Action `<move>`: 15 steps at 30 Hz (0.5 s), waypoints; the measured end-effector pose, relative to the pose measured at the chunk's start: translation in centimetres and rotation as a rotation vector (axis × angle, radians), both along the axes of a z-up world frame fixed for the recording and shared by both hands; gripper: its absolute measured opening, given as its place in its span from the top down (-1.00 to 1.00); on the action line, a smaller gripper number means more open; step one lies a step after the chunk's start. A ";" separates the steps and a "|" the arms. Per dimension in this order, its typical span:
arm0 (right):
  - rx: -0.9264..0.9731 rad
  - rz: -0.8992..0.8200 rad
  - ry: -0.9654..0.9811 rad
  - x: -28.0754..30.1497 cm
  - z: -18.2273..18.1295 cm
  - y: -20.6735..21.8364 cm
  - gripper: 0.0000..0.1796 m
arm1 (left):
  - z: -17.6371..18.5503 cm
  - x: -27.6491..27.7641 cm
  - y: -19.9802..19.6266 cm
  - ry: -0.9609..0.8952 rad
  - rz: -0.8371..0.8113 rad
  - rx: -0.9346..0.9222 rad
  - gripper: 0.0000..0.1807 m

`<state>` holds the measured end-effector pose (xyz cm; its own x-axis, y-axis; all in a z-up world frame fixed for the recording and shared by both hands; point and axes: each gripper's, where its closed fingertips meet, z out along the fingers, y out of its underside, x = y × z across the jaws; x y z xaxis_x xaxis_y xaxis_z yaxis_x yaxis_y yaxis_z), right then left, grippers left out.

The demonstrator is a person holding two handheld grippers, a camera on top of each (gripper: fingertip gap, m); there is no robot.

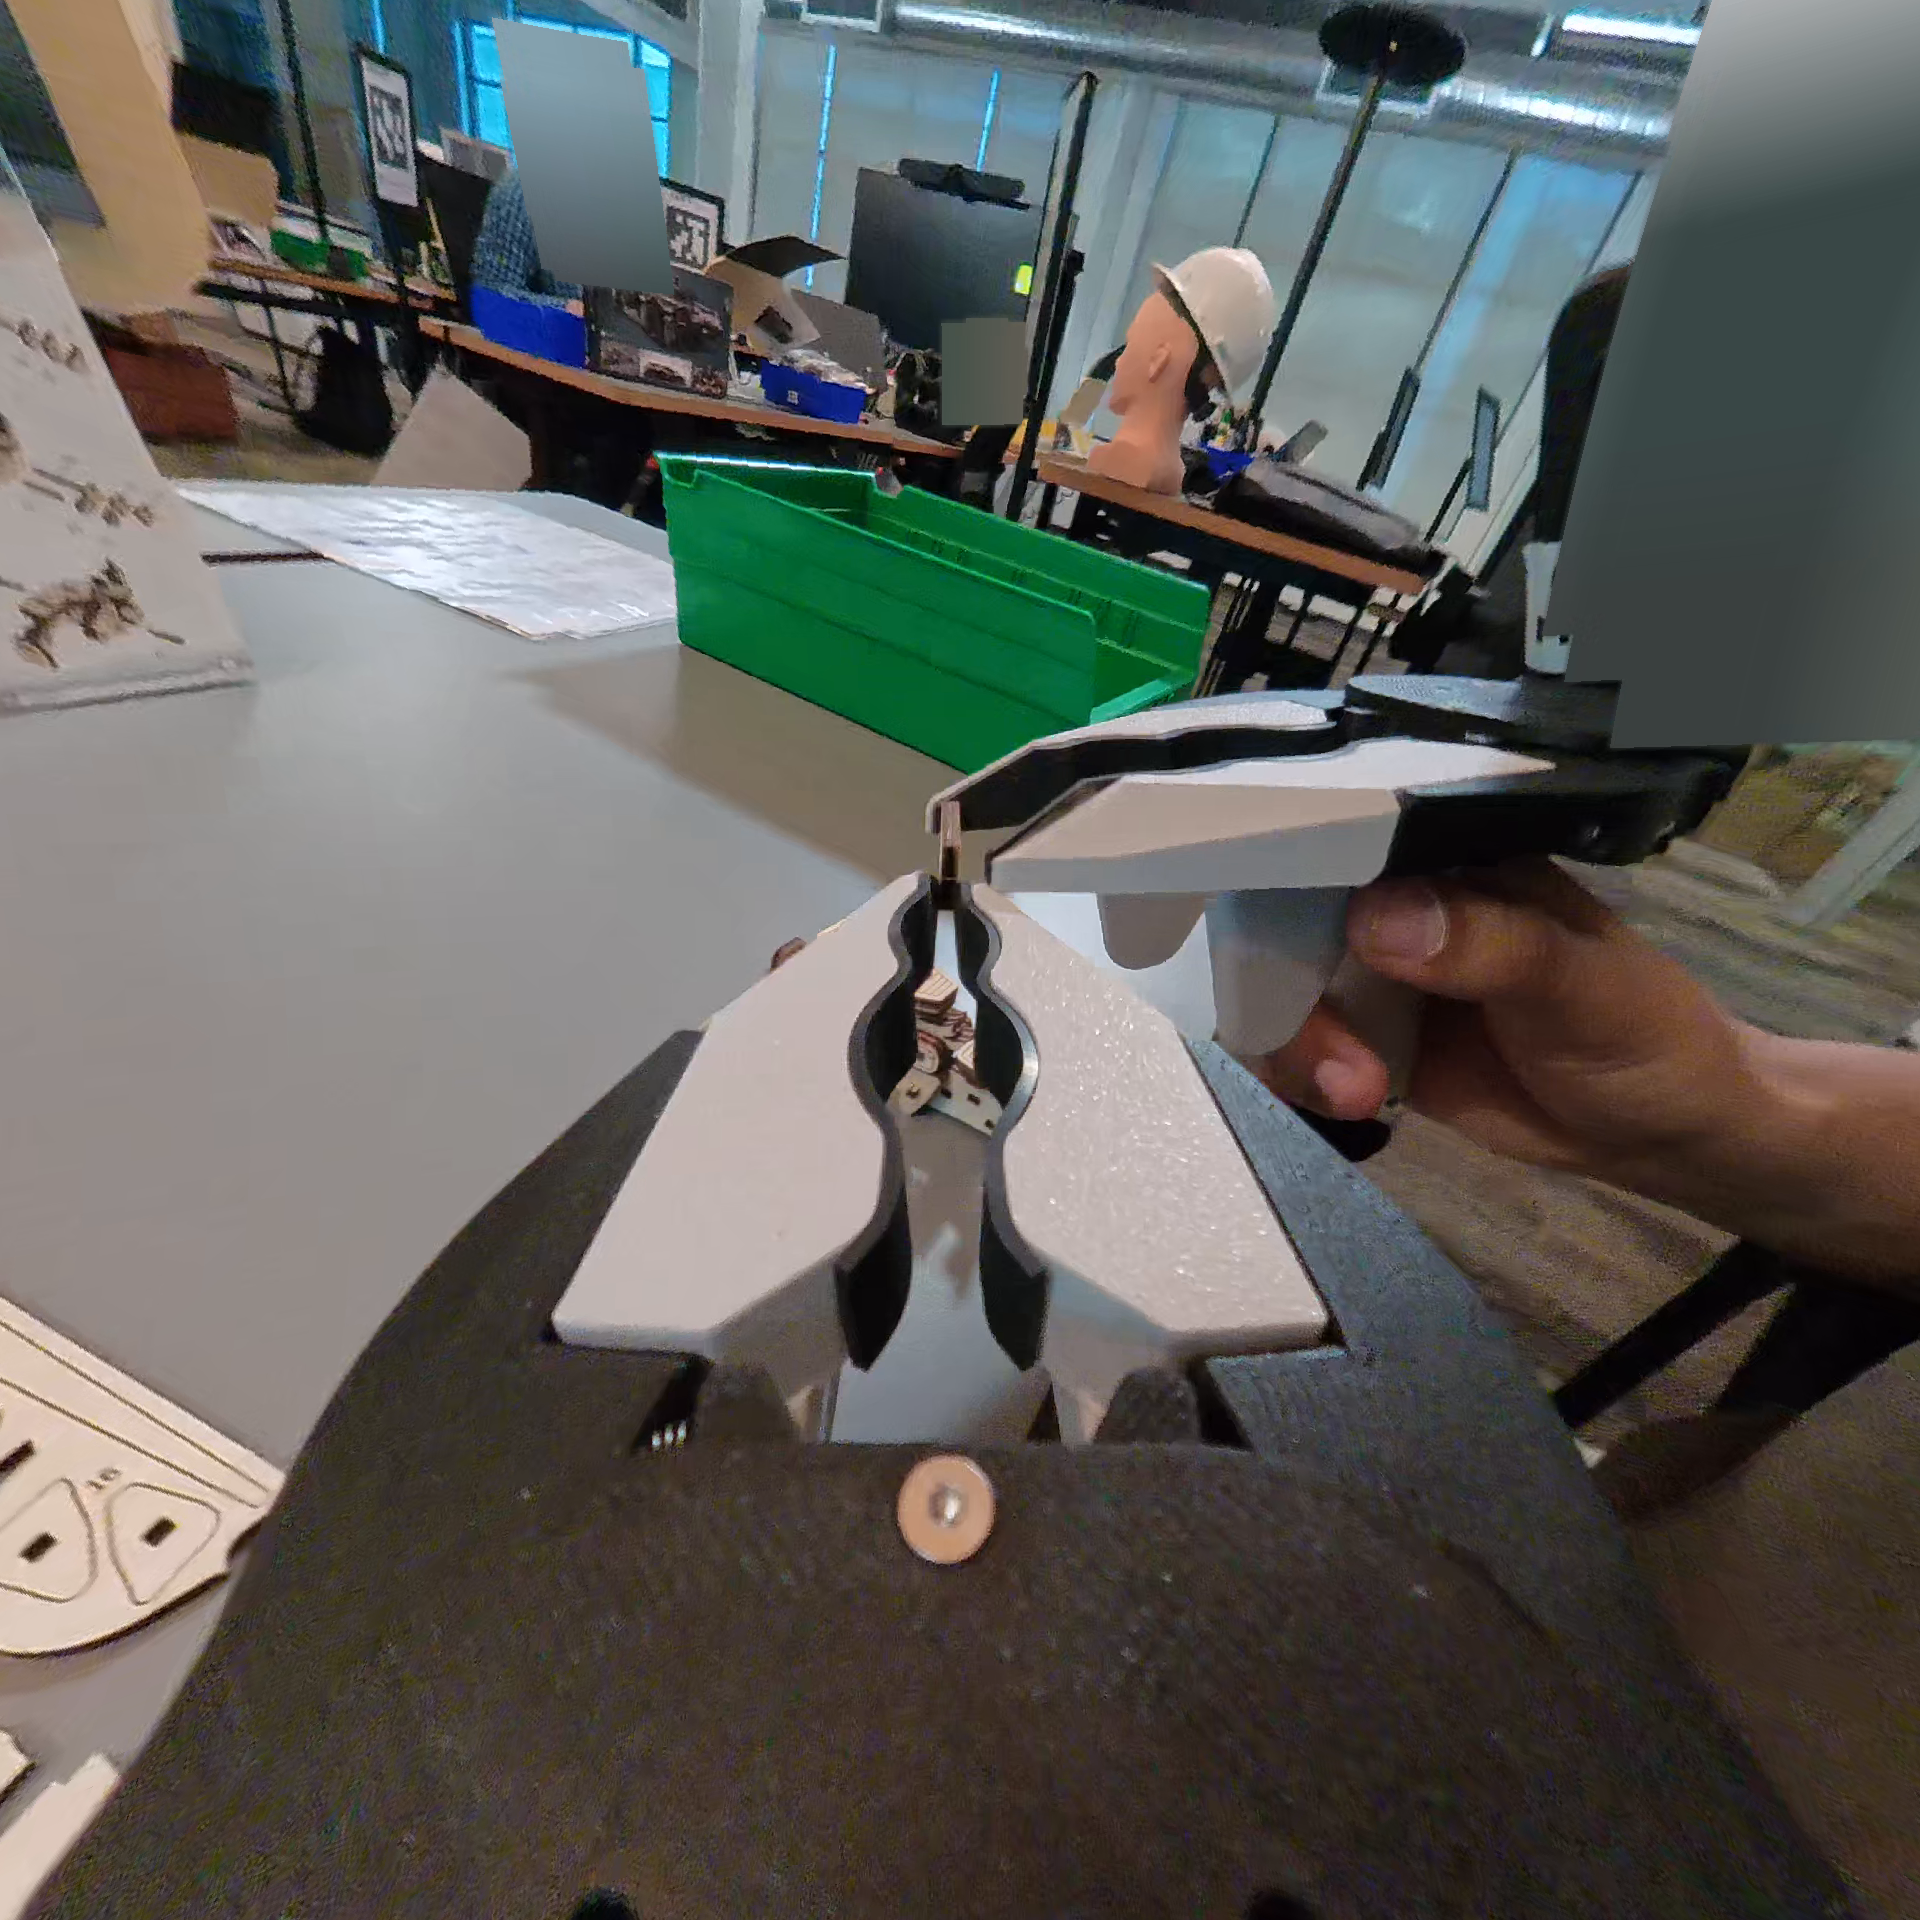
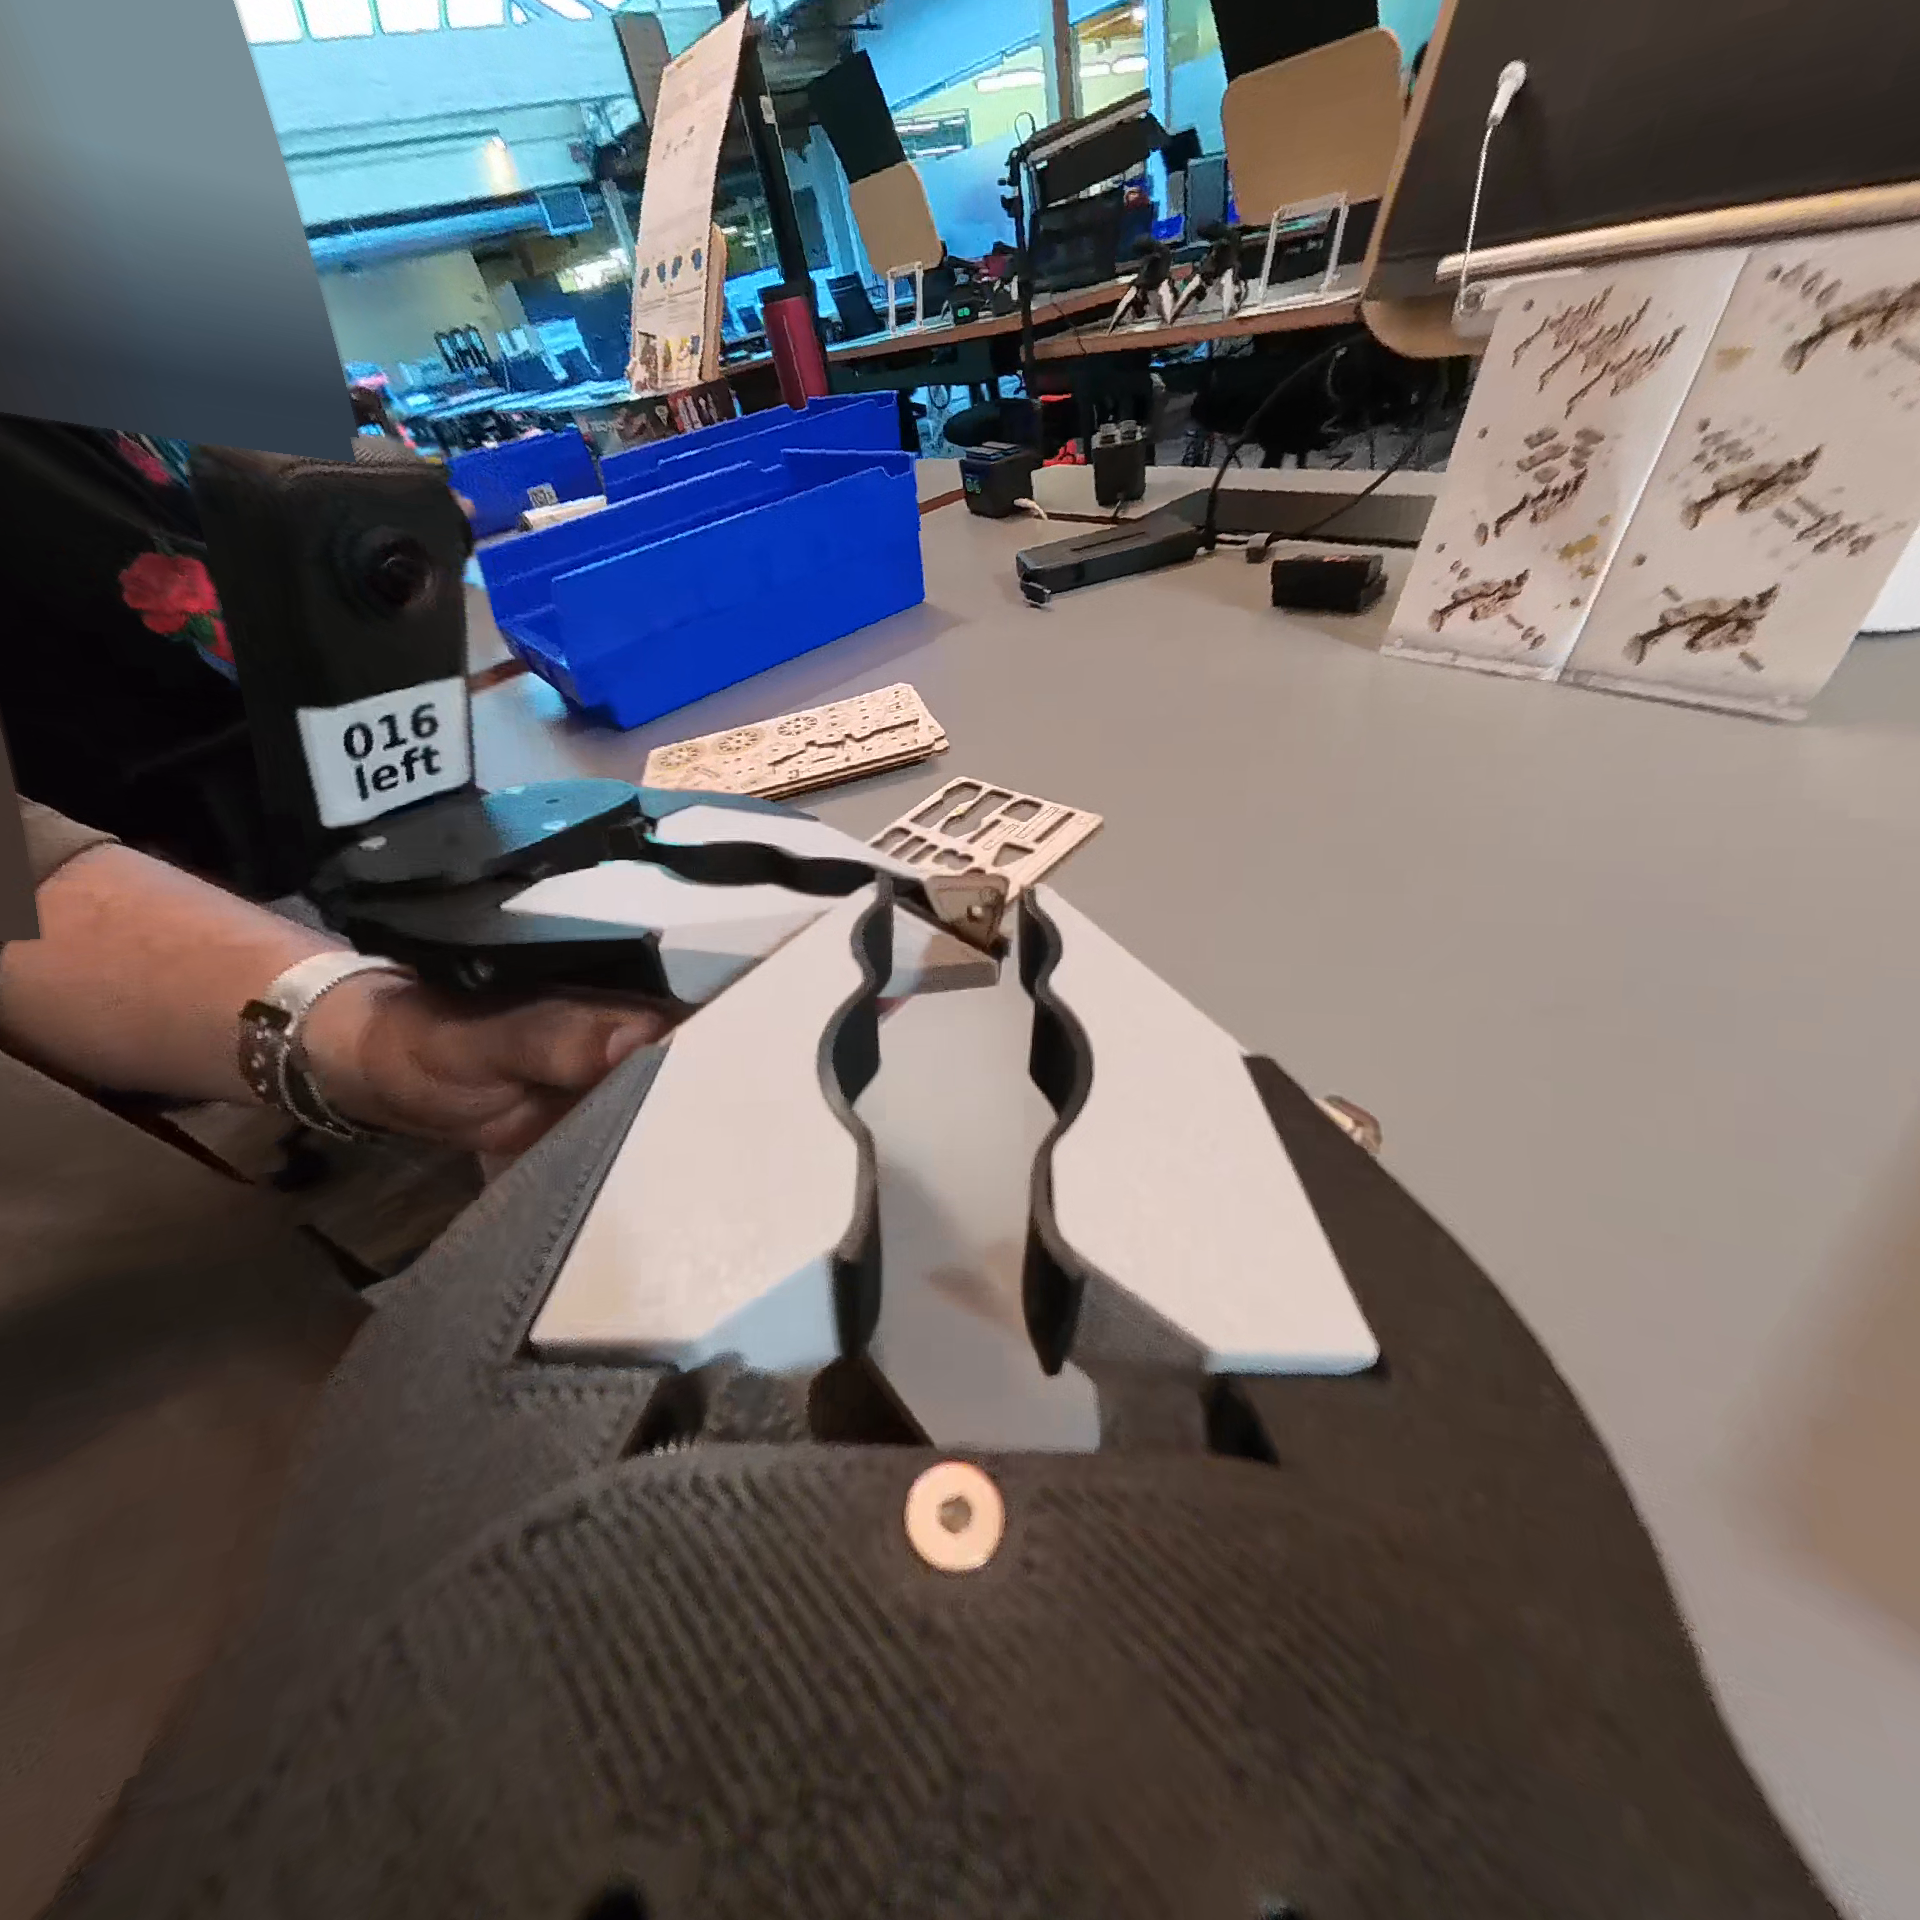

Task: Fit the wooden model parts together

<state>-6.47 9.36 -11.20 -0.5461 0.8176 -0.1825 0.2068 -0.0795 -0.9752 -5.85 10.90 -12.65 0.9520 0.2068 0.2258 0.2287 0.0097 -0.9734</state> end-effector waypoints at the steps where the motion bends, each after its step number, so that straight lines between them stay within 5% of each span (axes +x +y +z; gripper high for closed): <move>1: -0.019 0.002 -0.013 0.0 -0.1 0.1 0.76 | 0.0 0.0 0.0 0.021 0.006 -0.008 1.00; 15: -0.059 0.018 -0.074 0.0 -0.7 0.3 0.82 | -0.5 -0.1 0.1 0.180 0.081 -0.086 1.00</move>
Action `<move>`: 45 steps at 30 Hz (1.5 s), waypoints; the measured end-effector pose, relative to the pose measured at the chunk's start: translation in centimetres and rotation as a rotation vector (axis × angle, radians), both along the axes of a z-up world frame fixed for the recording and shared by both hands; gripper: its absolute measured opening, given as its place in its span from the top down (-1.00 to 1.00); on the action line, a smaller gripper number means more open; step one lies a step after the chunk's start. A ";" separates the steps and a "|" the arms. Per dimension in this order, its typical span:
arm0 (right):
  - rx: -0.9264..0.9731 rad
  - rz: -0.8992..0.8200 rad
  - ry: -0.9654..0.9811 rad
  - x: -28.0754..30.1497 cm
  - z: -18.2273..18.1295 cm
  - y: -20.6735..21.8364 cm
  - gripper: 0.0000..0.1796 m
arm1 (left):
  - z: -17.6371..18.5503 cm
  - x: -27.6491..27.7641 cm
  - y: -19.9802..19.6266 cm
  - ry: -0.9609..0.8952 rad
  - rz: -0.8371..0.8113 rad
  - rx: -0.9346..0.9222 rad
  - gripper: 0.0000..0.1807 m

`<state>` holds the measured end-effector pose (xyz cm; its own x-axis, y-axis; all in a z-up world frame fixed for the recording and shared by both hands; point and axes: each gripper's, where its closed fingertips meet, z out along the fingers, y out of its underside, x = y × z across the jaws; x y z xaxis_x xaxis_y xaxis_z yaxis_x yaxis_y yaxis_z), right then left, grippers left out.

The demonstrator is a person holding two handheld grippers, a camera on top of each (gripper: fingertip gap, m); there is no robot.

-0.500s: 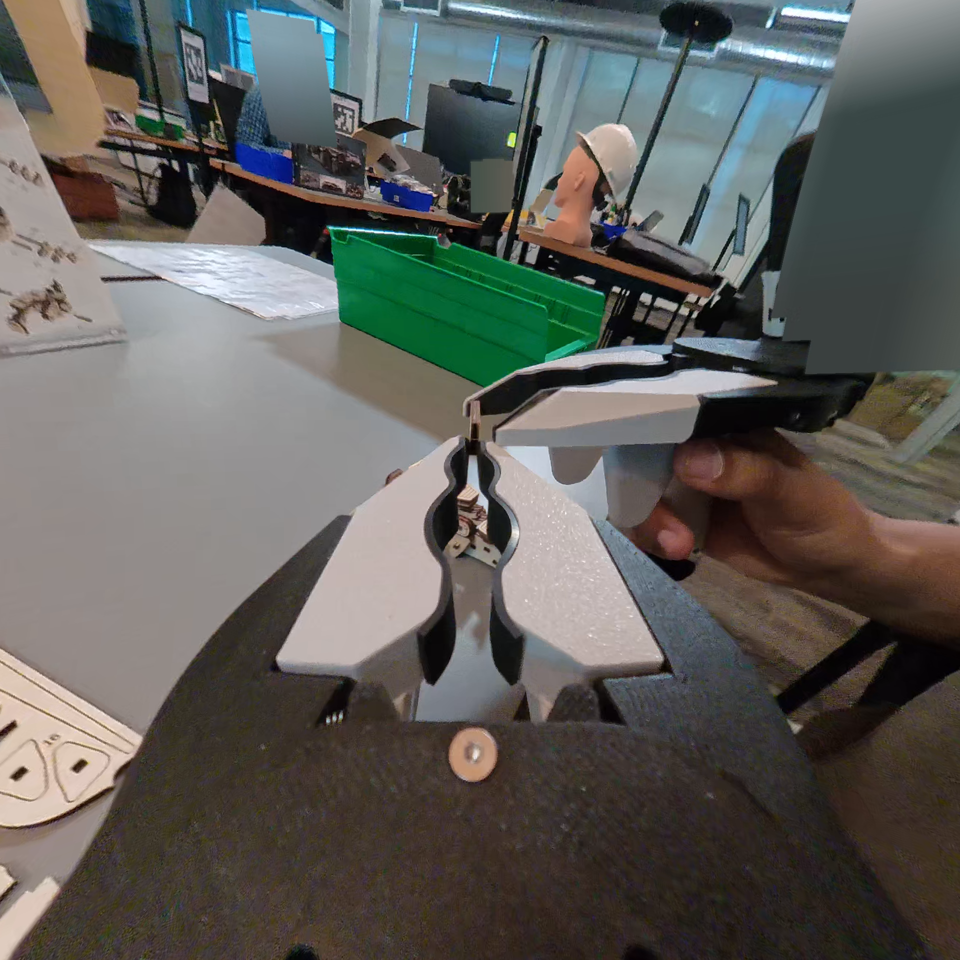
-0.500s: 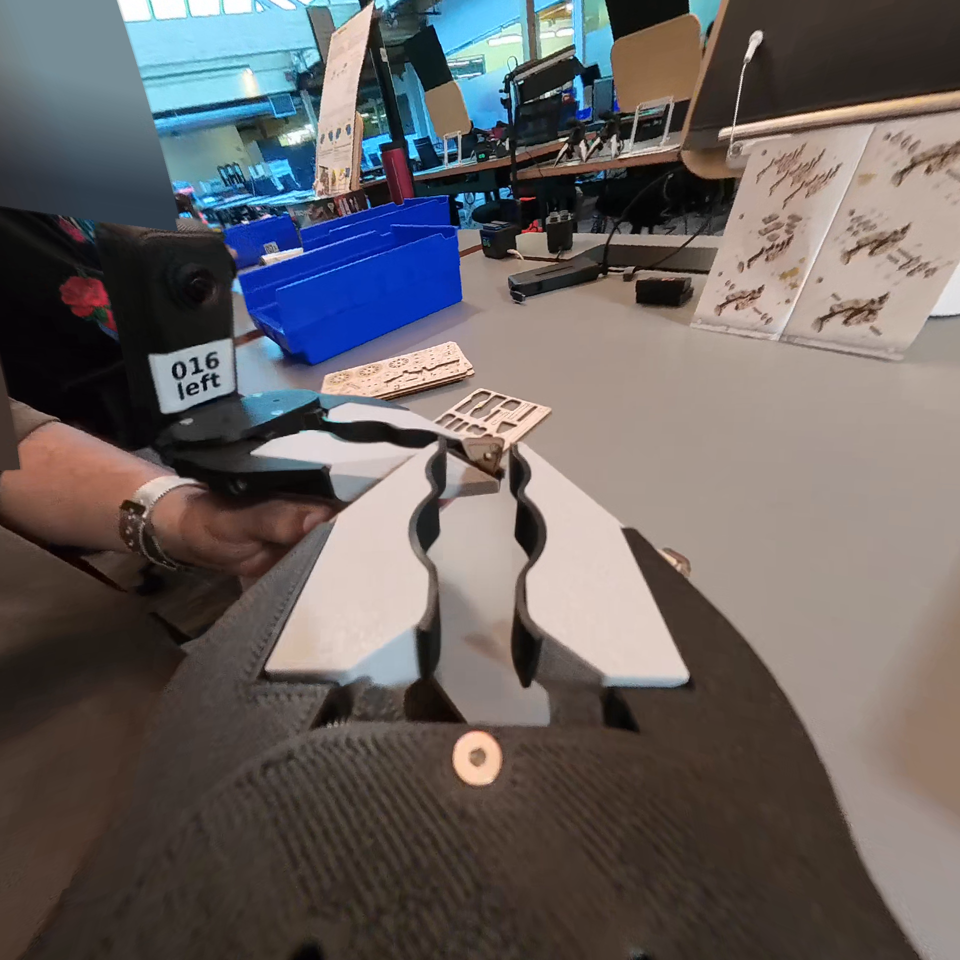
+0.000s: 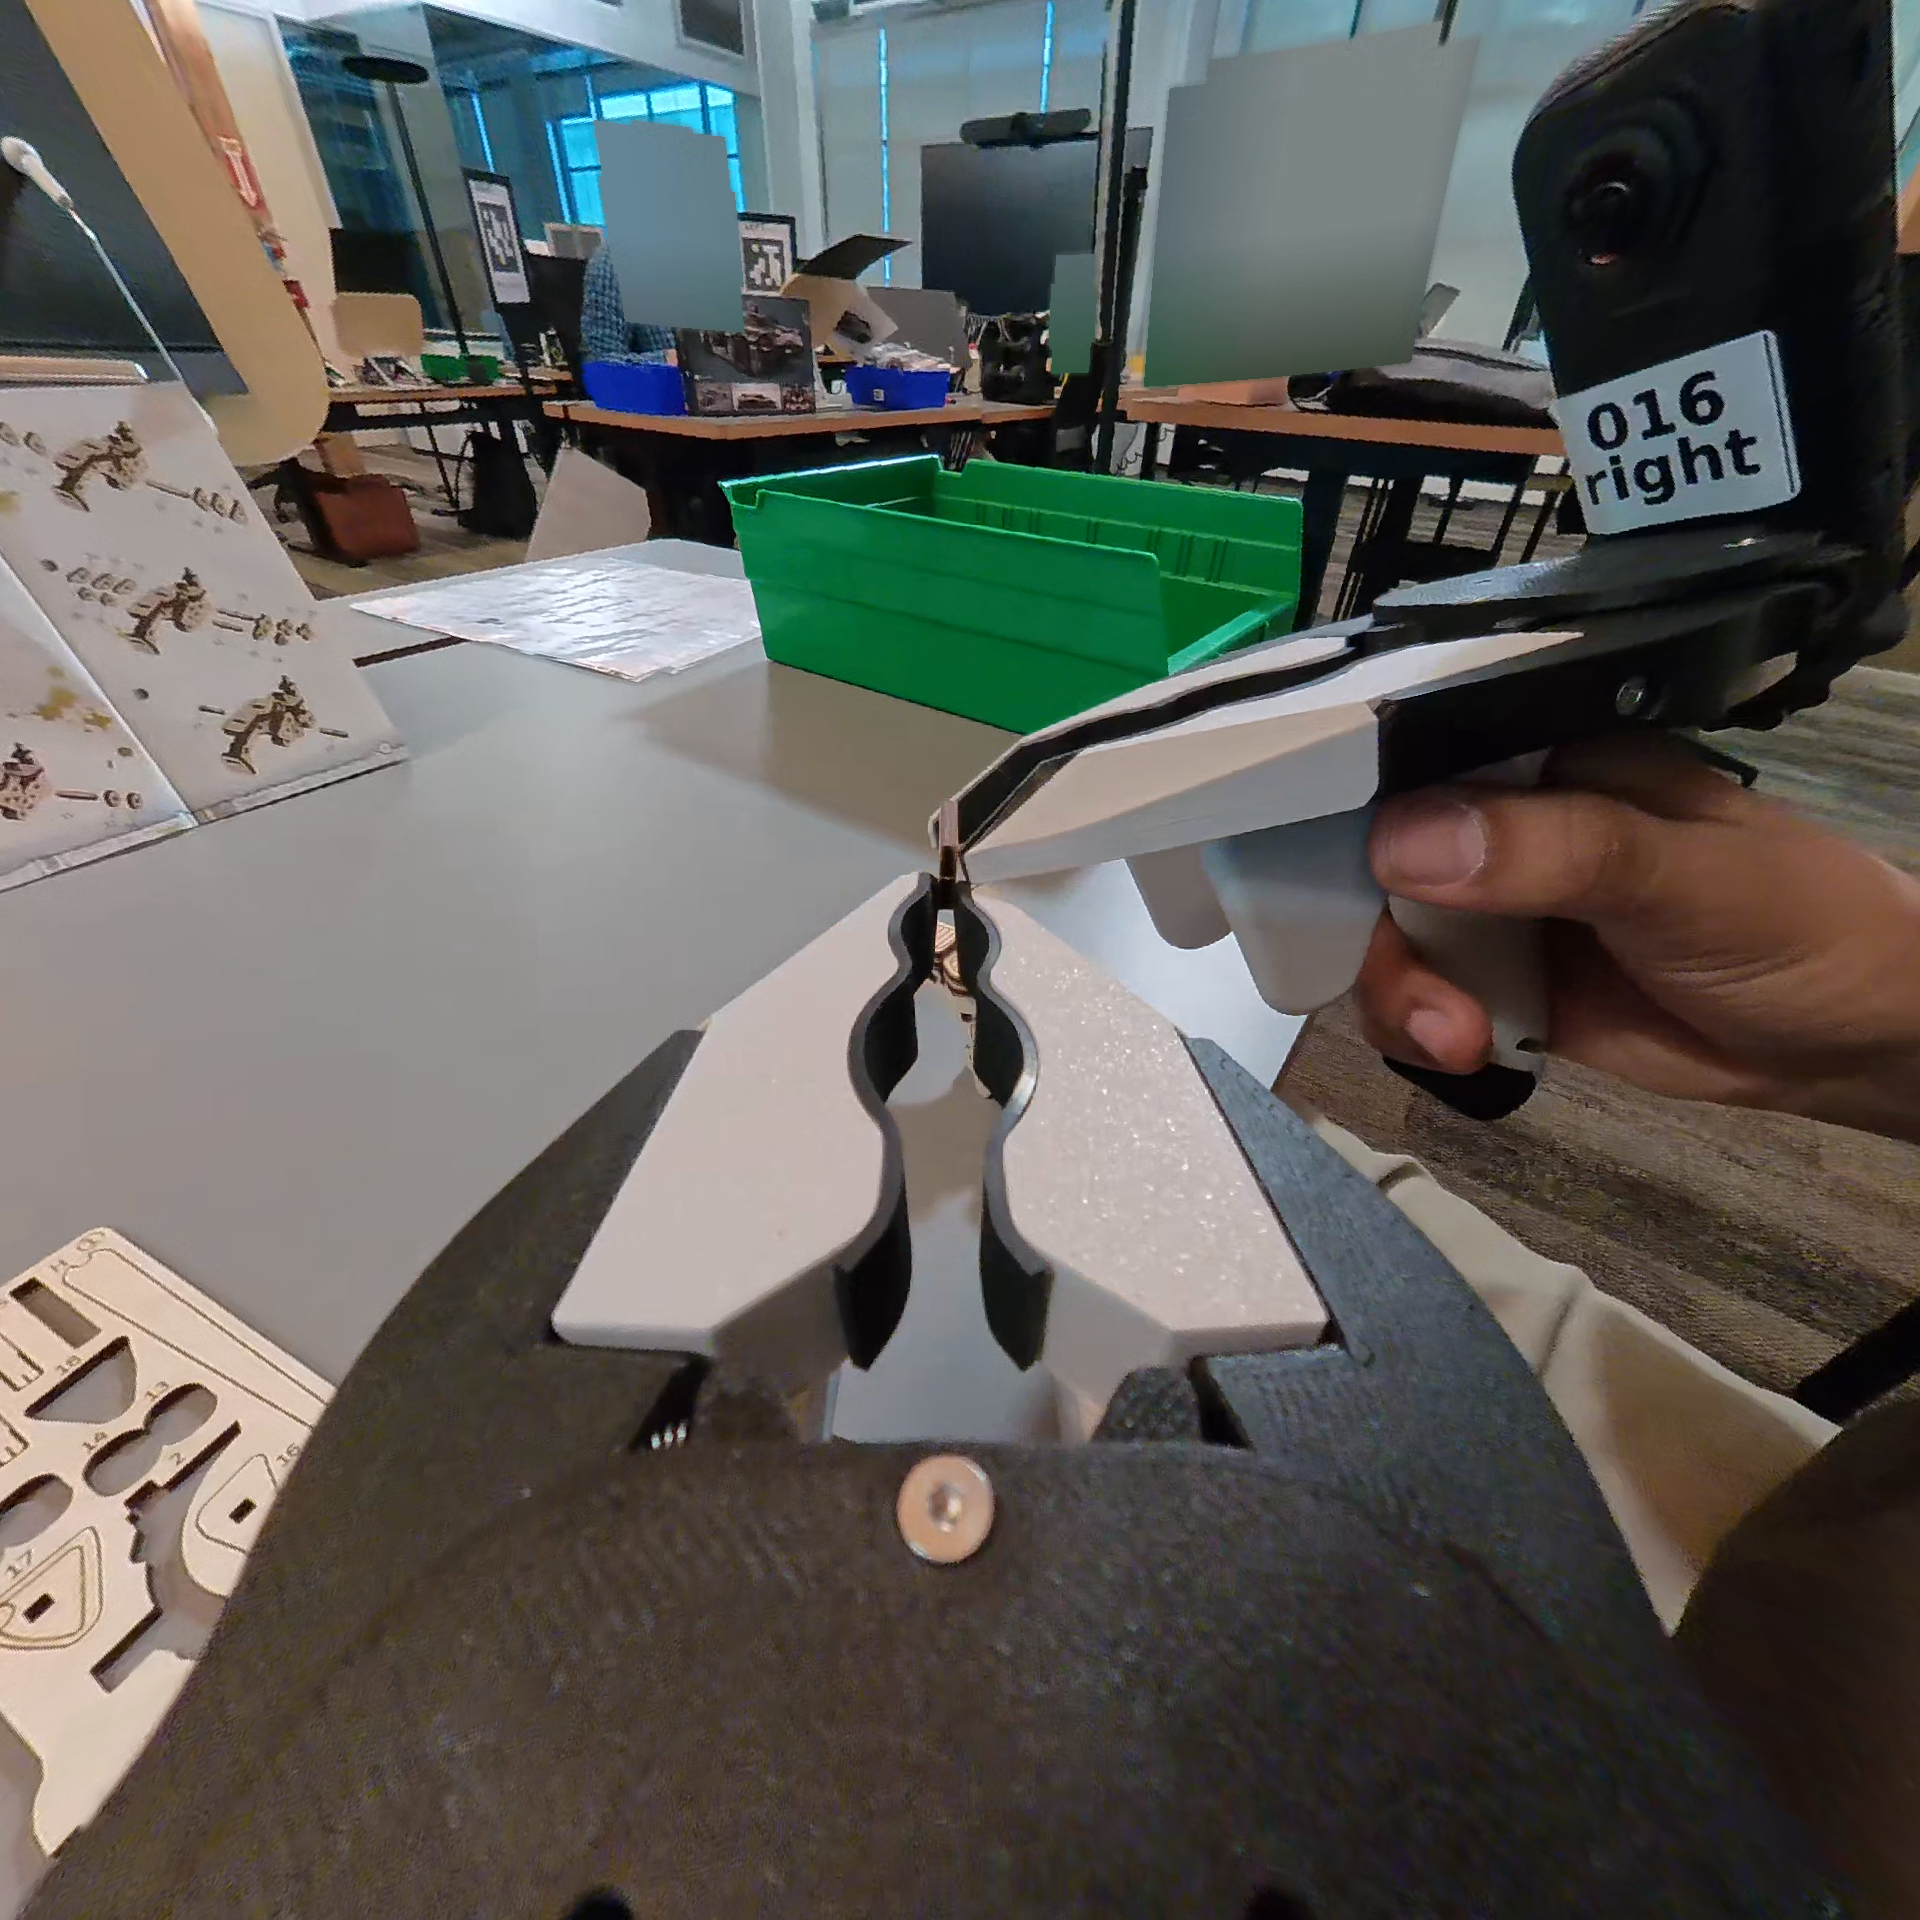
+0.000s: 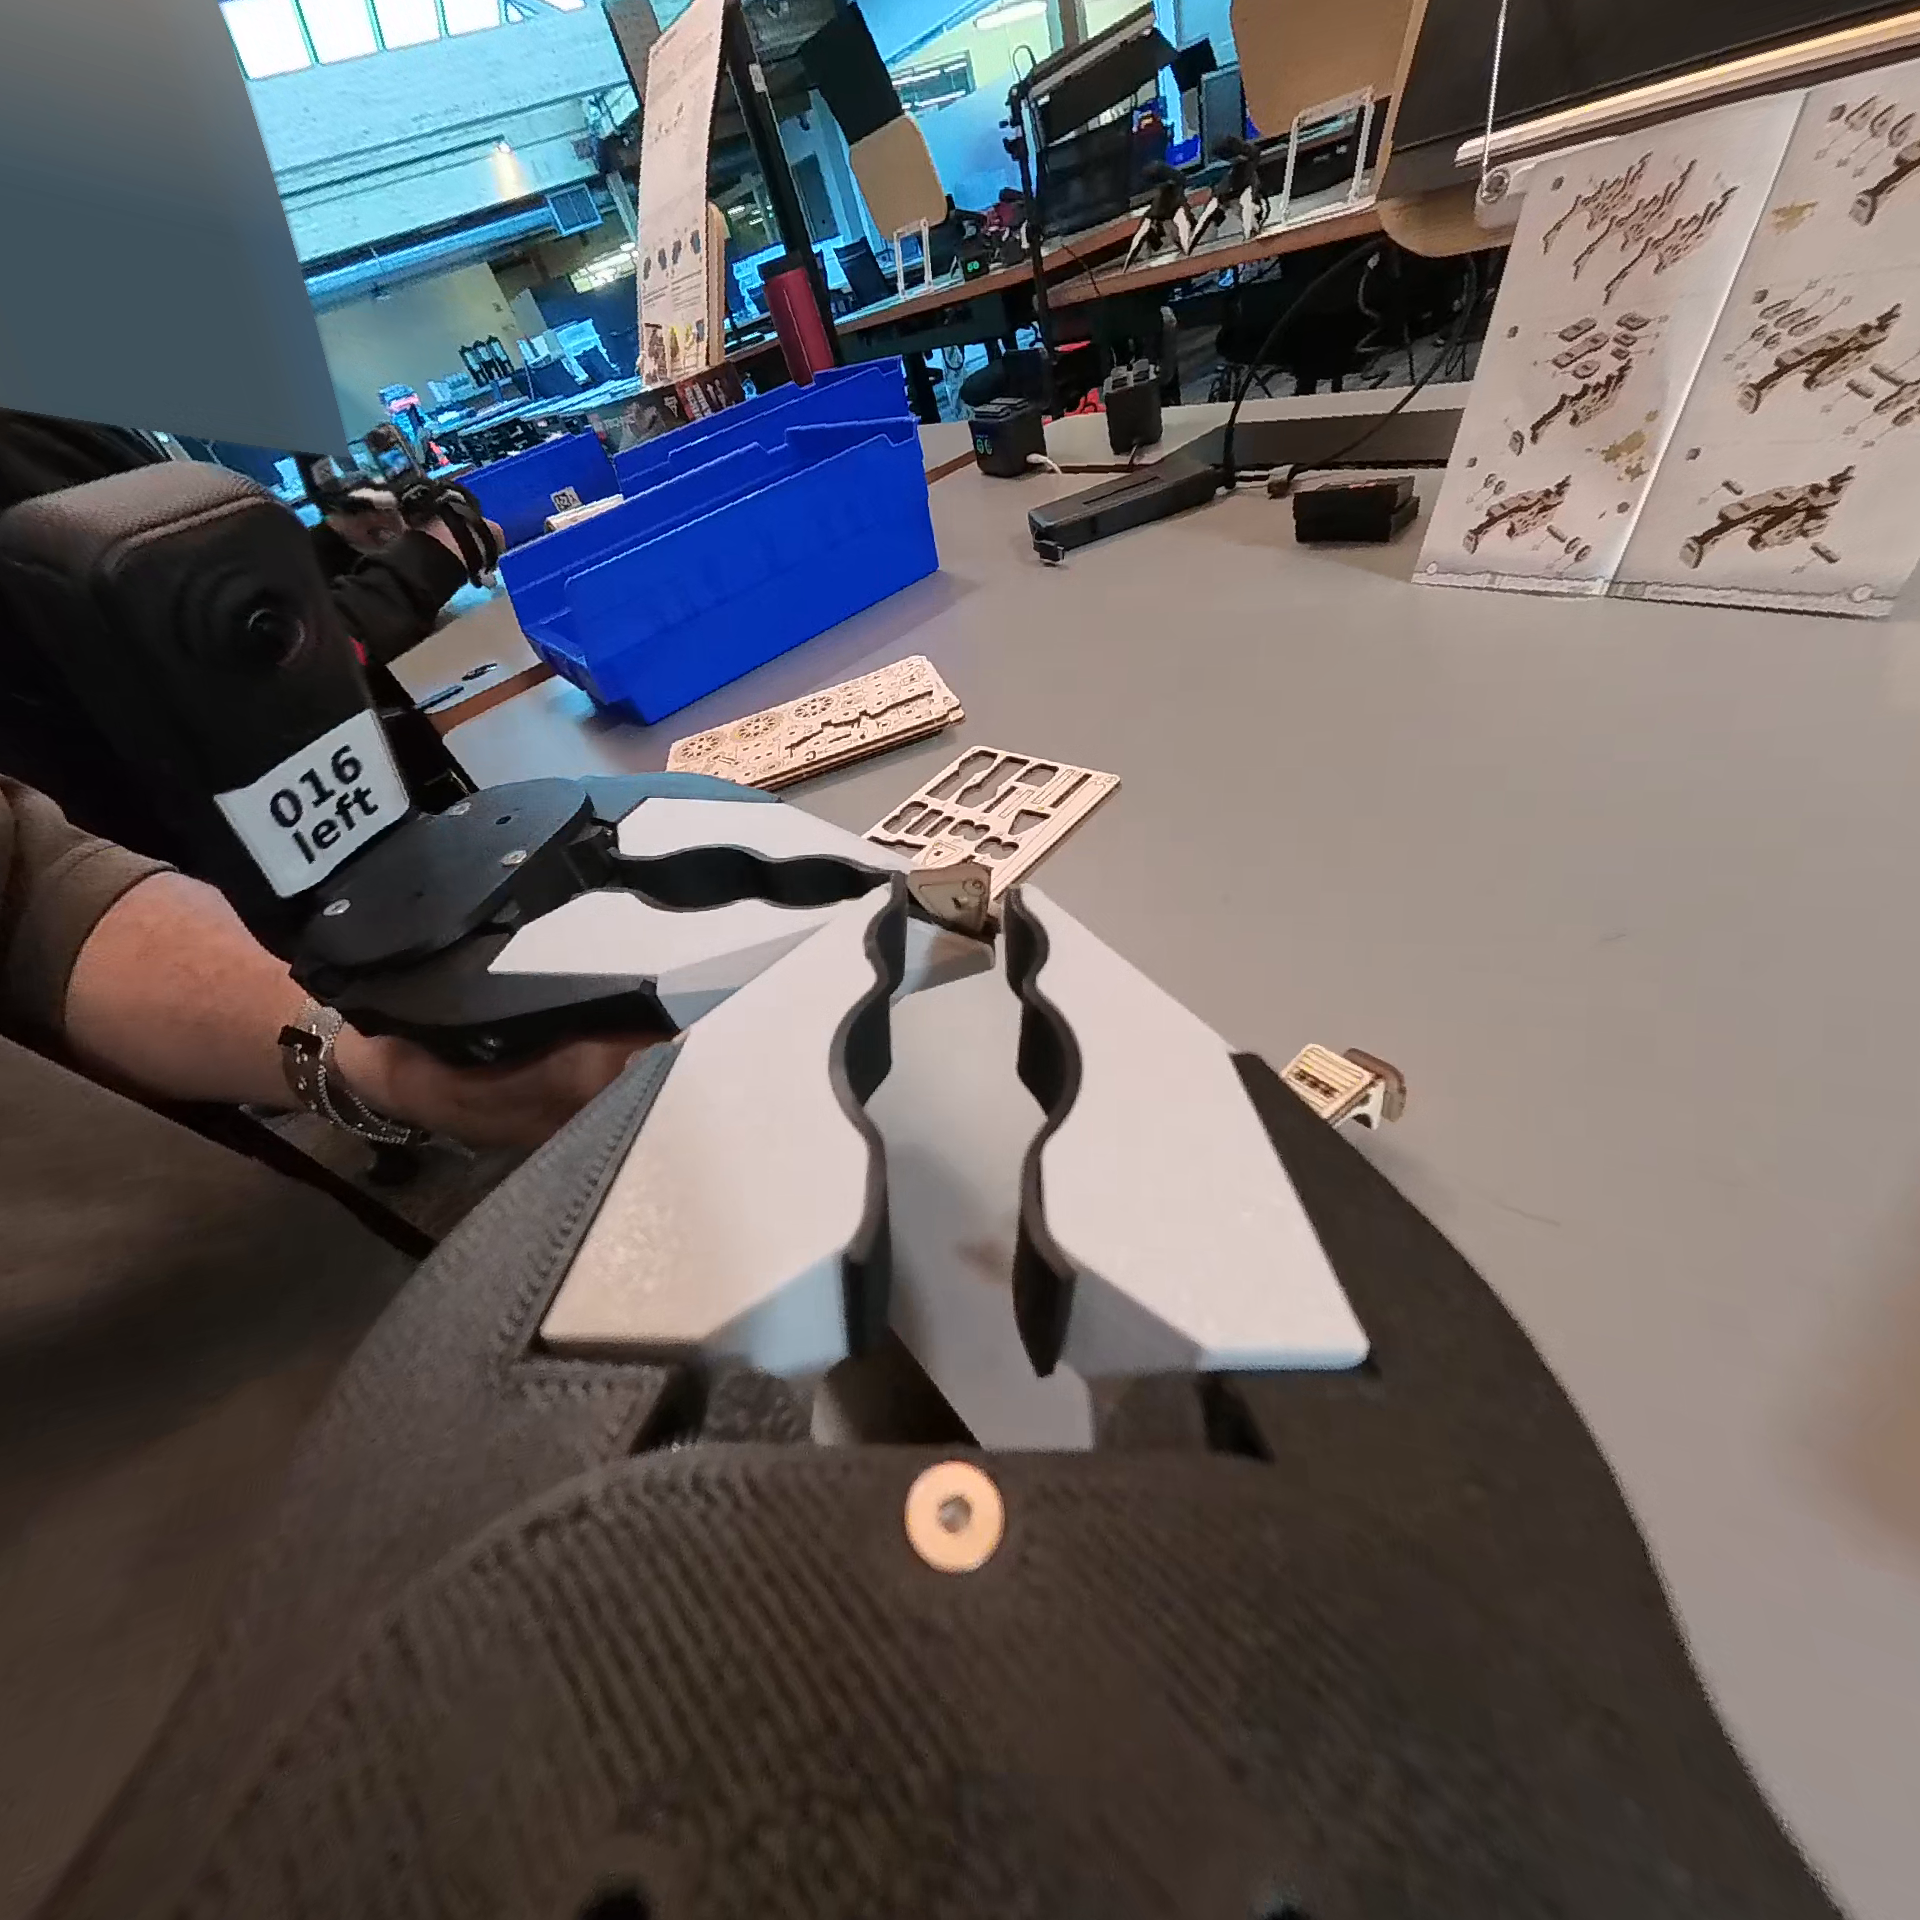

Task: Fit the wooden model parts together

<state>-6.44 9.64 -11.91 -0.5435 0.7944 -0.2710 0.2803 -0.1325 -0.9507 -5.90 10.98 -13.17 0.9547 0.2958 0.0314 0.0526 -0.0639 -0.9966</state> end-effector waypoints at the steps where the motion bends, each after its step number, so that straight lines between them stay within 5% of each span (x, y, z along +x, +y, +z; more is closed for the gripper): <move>1: -0.001 0.001 -0.002 0.0 0.0 0.0 0.82 | 0.0 0.0 0.0 -0.006 -0.002 -0.002 1.00; 14: -0.045 0.022 -0.034 0.1 -0.2 -0.1 0.84 | -0.3 0.7 0.3 -0.004 -0.033 -0.014 1.00; 23: -0.039 0.013 -0.025 0.1 0.0 0.4 0.84 | -0.3 1.0 0.2 -0.076 -0.087 0.007 0.81; 36: 0.508 0.041 0.198 0.8 -0.4 1.0 0.84 | 1.0 0.9 -0.8 -0.496 -0.316 0.170 0.72; 45: 0.594 0.087 0.198 1.2 -1.5 0.6 0.83 | -0.5 1.7 -0.5 -0.649 -0.403 0.104 0.73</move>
